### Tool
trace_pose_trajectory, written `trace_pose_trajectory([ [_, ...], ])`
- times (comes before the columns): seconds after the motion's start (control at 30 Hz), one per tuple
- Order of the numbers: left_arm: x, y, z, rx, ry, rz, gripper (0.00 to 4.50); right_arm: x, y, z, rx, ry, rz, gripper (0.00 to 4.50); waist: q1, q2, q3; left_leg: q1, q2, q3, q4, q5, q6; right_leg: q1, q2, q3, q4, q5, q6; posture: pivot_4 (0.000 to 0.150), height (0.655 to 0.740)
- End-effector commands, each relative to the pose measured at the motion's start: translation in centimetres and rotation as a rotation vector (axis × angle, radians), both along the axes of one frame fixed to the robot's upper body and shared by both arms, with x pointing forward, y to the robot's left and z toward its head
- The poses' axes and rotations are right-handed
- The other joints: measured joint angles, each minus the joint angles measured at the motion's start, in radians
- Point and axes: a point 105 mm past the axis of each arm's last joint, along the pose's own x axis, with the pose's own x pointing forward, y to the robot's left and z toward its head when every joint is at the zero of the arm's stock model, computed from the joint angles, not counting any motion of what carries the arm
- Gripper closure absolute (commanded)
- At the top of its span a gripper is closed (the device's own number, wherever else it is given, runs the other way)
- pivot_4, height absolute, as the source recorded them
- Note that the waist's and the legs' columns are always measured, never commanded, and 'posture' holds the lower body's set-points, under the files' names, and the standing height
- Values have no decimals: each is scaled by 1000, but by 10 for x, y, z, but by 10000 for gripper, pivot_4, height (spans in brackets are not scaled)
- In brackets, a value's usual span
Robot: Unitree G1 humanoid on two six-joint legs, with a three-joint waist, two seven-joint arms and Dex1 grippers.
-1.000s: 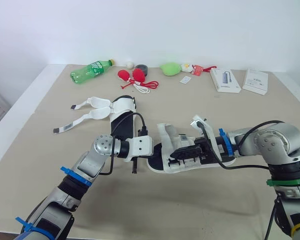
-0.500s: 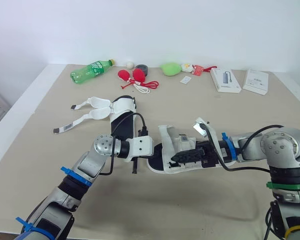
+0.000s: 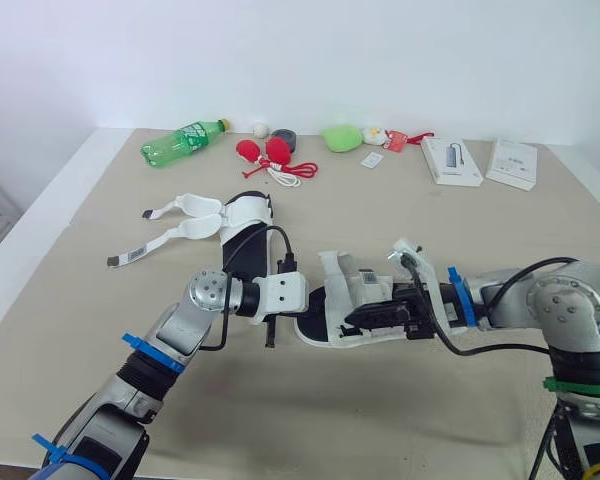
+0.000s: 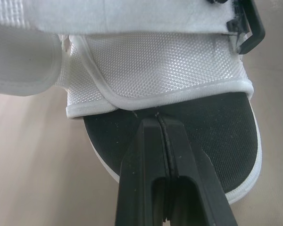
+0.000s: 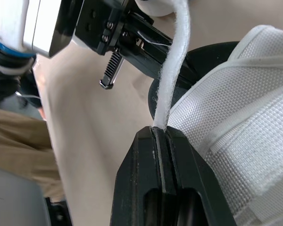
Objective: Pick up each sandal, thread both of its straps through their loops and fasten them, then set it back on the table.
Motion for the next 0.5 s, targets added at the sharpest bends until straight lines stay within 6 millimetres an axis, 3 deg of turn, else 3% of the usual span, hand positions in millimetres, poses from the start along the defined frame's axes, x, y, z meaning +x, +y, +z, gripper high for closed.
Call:
trace_pose_trajectory([
  [0.03, -3, 1, -12, 40, 28, -1, 45000, -7, -5, -13, -74, 20, 17, 44687, 0, 0, 0, 0, 0, 0, 0, 0, 0, 0, 0, 0, 0, 0, -1, 1500, 7400],
  [0.5, -3, -1, -12, 36, 28, -1, 45000, -12, 1, -21, -95, -22, 47, 44687, 0, -1, -1, 1, 0, 0, 0, 0, 0, 0, -1, 0, -1, -1, -3, 1500, 7400],
])
